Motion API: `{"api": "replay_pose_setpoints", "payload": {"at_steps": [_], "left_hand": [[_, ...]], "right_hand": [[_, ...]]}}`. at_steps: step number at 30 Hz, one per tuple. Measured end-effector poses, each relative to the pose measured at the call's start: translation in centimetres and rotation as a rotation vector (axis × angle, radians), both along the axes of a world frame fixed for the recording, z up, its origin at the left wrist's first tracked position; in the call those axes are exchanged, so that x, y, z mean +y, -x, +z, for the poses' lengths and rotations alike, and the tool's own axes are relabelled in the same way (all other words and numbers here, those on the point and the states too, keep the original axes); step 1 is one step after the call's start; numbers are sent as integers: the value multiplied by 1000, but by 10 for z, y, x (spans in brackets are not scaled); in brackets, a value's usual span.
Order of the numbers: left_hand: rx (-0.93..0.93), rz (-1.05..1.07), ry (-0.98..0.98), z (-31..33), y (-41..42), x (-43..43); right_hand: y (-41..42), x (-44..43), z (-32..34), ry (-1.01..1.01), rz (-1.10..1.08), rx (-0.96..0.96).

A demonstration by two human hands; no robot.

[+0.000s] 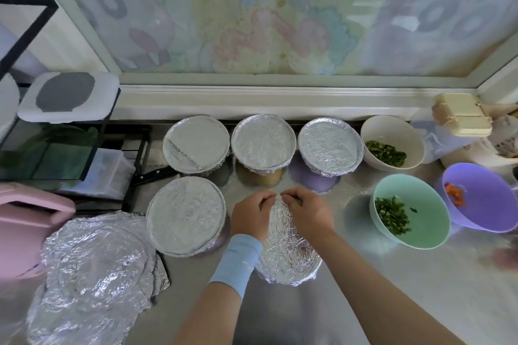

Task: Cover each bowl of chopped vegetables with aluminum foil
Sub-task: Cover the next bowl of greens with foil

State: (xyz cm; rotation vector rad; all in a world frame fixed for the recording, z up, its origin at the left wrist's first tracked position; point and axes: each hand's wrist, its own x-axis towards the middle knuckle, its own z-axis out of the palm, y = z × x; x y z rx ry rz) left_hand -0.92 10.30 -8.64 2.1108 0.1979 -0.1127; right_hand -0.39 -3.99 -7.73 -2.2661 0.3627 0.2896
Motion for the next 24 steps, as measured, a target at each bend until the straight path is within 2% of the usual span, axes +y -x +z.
{"api": "replay_pose_setpoints", "payload": {"at_steps": [9,13,16,24], "left_hand": [[7,62,39,4,-1,1],[-121,104,-122,7,10,11],[-130,104,-139,7,19,12],[54,200,-103,9,24,10]], "right_hand": [[3,-1,-12,65,-1,-57],[2,-7,-16,32,-67,-62],[3,-9,-18,17,-61,-87],[6,-1,-14,82,-10,-74]]}}
